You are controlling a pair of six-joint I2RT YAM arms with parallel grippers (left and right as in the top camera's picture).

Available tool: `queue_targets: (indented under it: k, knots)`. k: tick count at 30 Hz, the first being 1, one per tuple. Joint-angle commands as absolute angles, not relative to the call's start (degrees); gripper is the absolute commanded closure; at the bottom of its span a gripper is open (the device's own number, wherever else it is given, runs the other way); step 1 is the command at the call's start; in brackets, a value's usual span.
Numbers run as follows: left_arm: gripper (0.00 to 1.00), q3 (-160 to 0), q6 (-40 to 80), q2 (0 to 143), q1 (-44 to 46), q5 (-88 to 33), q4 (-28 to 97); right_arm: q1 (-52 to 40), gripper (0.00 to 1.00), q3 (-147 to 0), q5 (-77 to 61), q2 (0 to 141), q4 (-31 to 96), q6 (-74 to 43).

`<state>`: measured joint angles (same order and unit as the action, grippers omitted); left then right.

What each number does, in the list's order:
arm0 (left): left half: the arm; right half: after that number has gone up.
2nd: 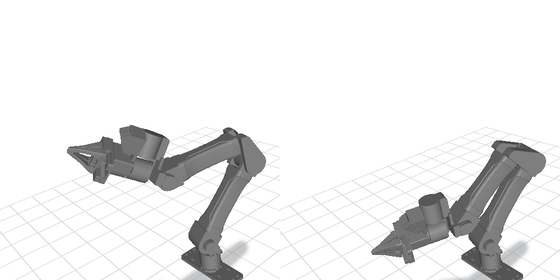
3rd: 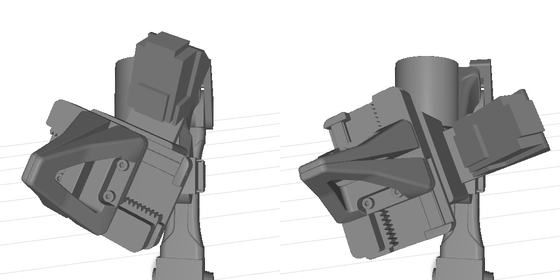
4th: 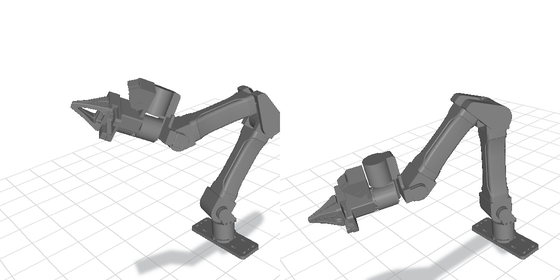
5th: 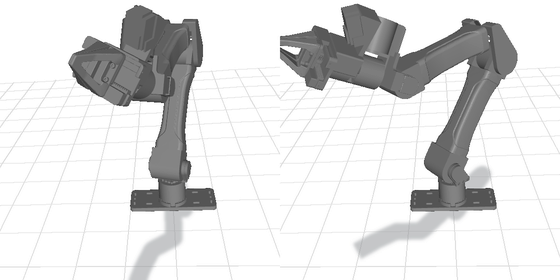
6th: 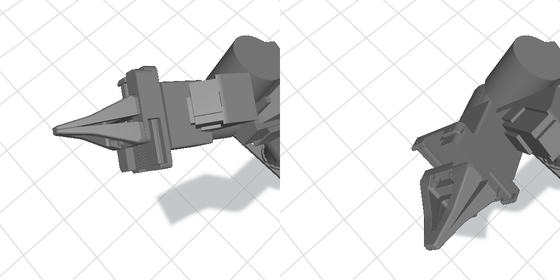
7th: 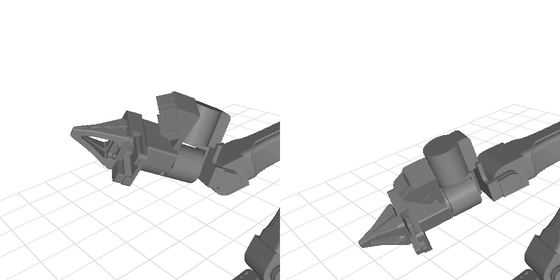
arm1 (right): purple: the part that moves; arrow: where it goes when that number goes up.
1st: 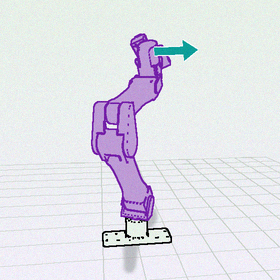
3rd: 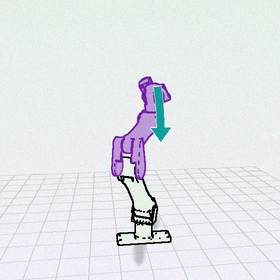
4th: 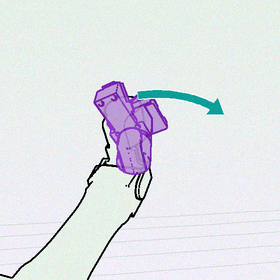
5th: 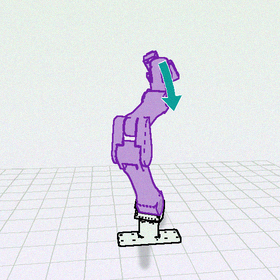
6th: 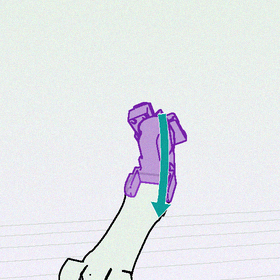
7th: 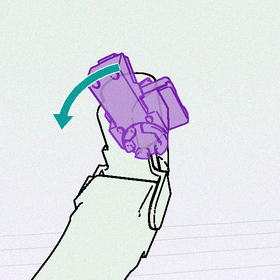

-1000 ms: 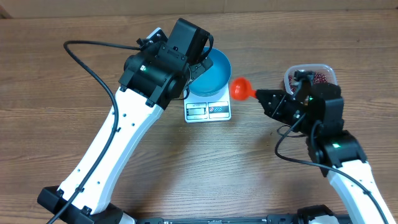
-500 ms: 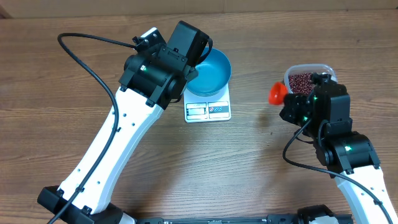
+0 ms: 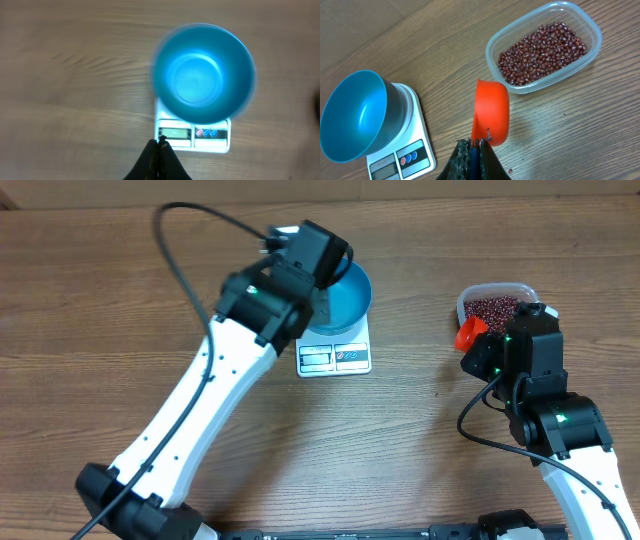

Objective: Scoop item into bowl and weigh 150g on scale
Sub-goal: 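Move the left gripper down to the scale's buttons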

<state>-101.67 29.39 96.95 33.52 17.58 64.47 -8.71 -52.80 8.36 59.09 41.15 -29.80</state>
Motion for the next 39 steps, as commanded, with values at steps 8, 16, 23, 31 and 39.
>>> queue_targets:
  k: [8,16,23,31,39]
  knots:
    - [0.95,-86.8,-0.5,98.1,35.4,0.6,52.4,-8.5,0.96,-54.4,9.3,58.6,40.6,-30.2]
    - [0.96,-81.9,0.4,98.1,35.3,0.1,45.3,-8.5,0.96,-54.4,7.2,58.6,39.3,-30.4]
    - [0.96,-75.1,-0.8,98.1,35.3,0.4,36.1,-8.5,0.96,-54.4,7.2,58.6,39.4,-30.4]
    - [0.96,-69.4,-2.2,98.1,35.3,0.4,29.9,-8.5,0.96,-54.4,7.2,58.6,39.4,-30.4]
    - [0.96,-67.2,-2.9,101.0,35.3,0.4,25.1,-8.5,0.96,-54.4,7.2,58.6,39.4,-30.4]
